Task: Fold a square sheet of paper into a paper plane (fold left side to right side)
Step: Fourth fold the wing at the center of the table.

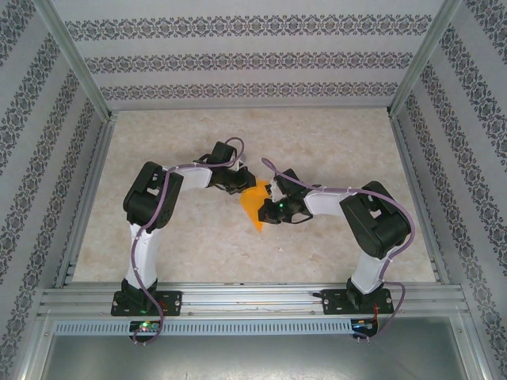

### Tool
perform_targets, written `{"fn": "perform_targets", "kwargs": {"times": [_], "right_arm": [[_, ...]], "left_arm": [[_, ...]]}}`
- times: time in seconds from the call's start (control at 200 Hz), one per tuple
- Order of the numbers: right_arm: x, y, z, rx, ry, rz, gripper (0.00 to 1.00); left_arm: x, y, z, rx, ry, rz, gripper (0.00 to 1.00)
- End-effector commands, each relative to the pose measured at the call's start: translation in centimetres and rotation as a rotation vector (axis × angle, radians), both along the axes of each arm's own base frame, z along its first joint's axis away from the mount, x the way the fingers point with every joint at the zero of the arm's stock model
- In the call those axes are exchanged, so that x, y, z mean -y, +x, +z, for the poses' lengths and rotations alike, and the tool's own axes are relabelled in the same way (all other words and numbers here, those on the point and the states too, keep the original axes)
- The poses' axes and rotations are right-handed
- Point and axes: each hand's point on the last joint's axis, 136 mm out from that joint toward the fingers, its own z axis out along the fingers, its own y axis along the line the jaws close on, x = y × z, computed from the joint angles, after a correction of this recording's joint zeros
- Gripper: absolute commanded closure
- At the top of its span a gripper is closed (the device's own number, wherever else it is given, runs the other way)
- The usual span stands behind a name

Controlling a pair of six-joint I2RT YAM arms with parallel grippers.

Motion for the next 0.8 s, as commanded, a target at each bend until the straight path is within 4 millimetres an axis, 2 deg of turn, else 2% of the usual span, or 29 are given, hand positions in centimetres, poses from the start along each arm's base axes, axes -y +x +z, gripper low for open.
{"fn": "perform_targets", "kwargs": {"times": [0.0, 0.62, 0.794], "right_arm": [[6.6, -7.8, -6.8, -0.289, -0.329, -0.005, 1.00], [6.6, -7.4, -6.6, -0.282, -0.323, -0.010, 1.00], [6.8, -6.9, -6.2, -0.273, -0.312, -0.019, 1.00]], "left_arm": [[-4.9, 5.6, -2.1, 0.115, 0.130, 0.172, 0.85], [-5.0, 9.3, -1.5, 0.155, 0.117, 0.217, 0.84], [-4.9, 9.8, 0.2, 0.186, 0.110, 0.206, 0.84]]}}
